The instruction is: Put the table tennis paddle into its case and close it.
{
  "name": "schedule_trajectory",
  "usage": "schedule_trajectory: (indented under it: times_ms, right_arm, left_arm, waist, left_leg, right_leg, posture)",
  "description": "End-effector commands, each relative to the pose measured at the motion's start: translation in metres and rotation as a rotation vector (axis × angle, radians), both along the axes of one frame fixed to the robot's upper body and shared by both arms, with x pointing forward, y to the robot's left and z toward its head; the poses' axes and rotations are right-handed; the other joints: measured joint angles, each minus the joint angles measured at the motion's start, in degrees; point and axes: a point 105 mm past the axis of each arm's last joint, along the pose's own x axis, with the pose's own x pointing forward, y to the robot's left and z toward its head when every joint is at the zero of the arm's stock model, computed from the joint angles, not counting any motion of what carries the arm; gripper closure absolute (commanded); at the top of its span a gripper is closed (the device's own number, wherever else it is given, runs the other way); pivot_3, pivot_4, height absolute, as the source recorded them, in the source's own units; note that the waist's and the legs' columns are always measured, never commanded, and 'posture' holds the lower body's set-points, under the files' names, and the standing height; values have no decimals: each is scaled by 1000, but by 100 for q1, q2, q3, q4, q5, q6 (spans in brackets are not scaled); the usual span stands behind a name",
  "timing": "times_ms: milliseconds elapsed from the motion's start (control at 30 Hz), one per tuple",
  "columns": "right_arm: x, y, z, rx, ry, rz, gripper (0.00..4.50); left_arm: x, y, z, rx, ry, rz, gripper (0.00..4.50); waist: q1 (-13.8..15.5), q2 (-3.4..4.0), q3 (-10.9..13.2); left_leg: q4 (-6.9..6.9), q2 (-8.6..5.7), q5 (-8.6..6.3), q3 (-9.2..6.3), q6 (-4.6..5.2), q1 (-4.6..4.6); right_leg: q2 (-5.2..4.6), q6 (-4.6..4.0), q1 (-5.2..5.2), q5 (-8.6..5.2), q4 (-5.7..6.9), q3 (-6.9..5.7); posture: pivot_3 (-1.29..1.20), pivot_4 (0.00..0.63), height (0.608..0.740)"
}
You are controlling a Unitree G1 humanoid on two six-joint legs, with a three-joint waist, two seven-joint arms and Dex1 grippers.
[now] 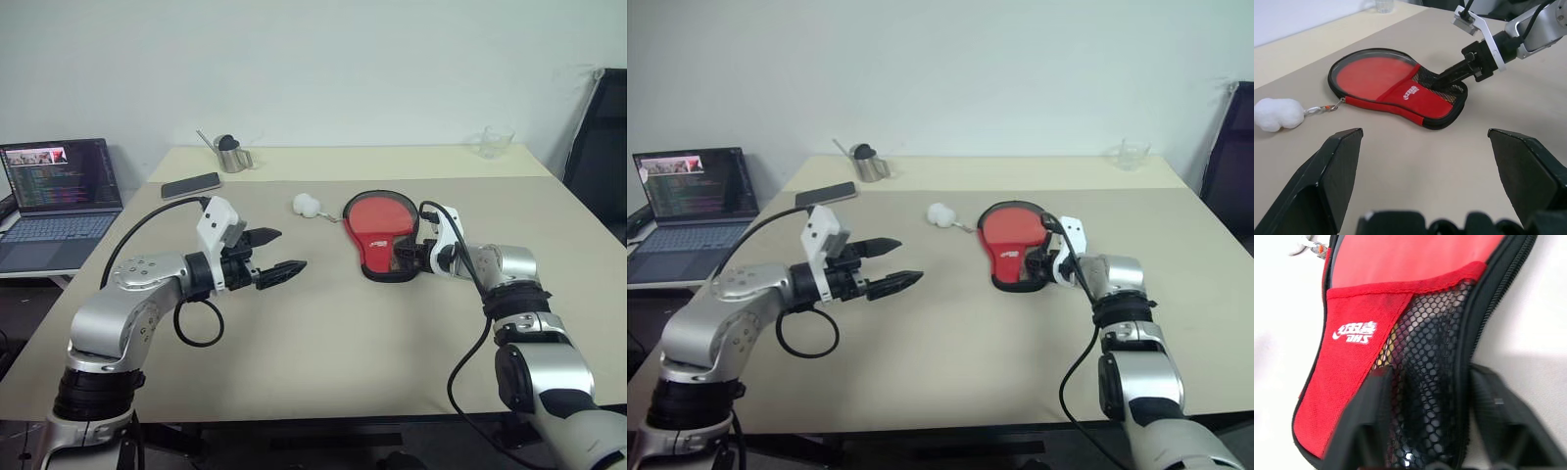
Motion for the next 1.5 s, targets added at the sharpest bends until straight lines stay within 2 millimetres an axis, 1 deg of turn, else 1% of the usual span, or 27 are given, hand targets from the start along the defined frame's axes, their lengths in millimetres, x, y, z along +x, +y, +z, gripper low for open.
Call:
schedule_trajectory:
  times_ms: [33, 67, 133, 467, 600, 667, 800, 933, 1100, 1167, 1233, 1300, 1333, 1433, 1500]
  right_arm:
    - [0, 5, 10, 22, -35, 6, 3450]
    - [0, 5, 10, 22, -36, 5, 3728]
    - [0, 4, 10, 21, -35, 1, 4470]
    - [0, 5, 8, 16, -33, -6, 4470]
    - [-8, 9, 2, -8, 8, 58, 4470]
    - [-15, 10, 3, -26, 21, 108, 4470]
    - [-29, 6, 8, -84, 26, 197, 4470]
    - [-47, 8, 5, -122, 54, 300, 4470]
    - [-65, 8, 5, -143, 63, 380, 4470]
    - [-76, 9, 5, -146, 73, 414, 4470]
    - [-90, 9, 2, -160, 90, 459, 4470]
    - [-108, 8, -2, -178, 115, 506, 4470]
    - [-113, 7, -4, -181, 123, 518, 4470]
    - [-136, 3, -11, -189, 162, 541, 4470]
    - [-149, 5, -14, -187, 172, 562, 4470]
  left_arm:
    - [-1, -2, 12, 22, -62, -7, 0]
    - [-1, -2, 12, 24, -62, -6, 0]
    - [0, -2, 12, 29, -63, 0, 0]
    - [5, 2, 11, 42, -73, 32, 0]
    - [9, 6, 7, 67, -62, 54, 0]
    - [10, 6, 7, 70, -62, 51, 0]
    - [10, 9, 9, 69, -63, 54, 0]
    - [12, 11, 8, 81, -62, 51, 0]
    - [15, 12, 11, 91, -68, 44, 0]
    - [17, 12, 11, 93, -68, 40, 0]
    - [18, 13, 10, 94, -66, 37, 0]
    - [20, 11, 9, 97, -61, 21, 0]
    - [20, 10, 9, 98, -59, 15, 0]
    - [25, 5, 8, 96, -57, -9, 0]
    - [29, 1, 9, 92, -58, -26, 0]
  waist:
    - [-3, 0, 0]
    - [-5, 0, 0]
    - [-6, 1, 0]
    - [-6, 1, -1]
    - [-5, 1, -1]
    - [-3, 1, -1]
    - [4, 1, -1]
    - [12, 1, -1]
    - [12, 1, -1]
    - [14, 1, 0]
    - [20, 1, 0]
    - [28, 1, 0]
    - [33, 1, 0]
    - [40, 0, -1]
    - [56, -1, -1]
  left_leg:
    - [0, 0, 0, 0, 0, 0]
    - [0, 1, 0, 0, 0, 0]
    - [0, 1, 0, 0, 0, 1]
    - [-1, 1, 0, 1, 0, 2]
    - [-1, 1, 0, 1, 0, 2]
    - [-2, 1, 0, 1, 0, 1]
    - [-3, 0, -1, -1, 1, -2]
    - [-3, 1, -1, -3, 2, -2]
    - [-3, 1, -1, -3, 2, -2]
    - [-3, 1, -1, -4, 2, -2]
    - [-3, 0, -2, -4, 2, -3]
    - [-3, 1, -2, -7, 2, -4]
    - [-3, 1, -2, -8, 2, -5]
    - [-1, 0, -2, -9, 3, -5]
    - [-1, 1, -2, -14, 3, -4]
  right_leg:
    - [0, 0, 0, 0, 0, 0]
    - [1, 0, -1, 0, 1, 0]
    - [2, 0, -1, 0, 1, 0]
    - [2, 0, 0, 0, 1, 2]
    - [2, 0, 0, 0, 0, 2]
    - [2, 0, -1, 0, -1, 1]
    - [2, 0, -1, 0, -5, -1]
    - [2, 0, 0, 0, -5, -4]
    - [2, 0, 0, 0, -5, -6]
    - [2, 0, -1, 0, -7, -6]
    - [1, 0, -1, 0, -7, -6]
    - [1, 0, -1, 0, -9, -10]
    - [1, 0, 0, 0, -10, -11]
    - [0, 1, 2, 0, -10, -13]
    - [0, 1, 6, 0, -10, -18]
  posture:
    - [0, 150, 740]
    - [0, 150, 740]
    - [0, 150, 740]
    - [0, 150, 740]
    - [0, 150, 740]
    - [0, 150, 740]
    - [0, 150, 740]
    - [0, 150, 740]
    - [0, 150, 740]
    - [0, 150, 740]
    - [0, 150, 740]
    - [0, 150, 740]
    - [0, 150, 740]
    - [0, 150, 740]
    - [0, 150, 740]
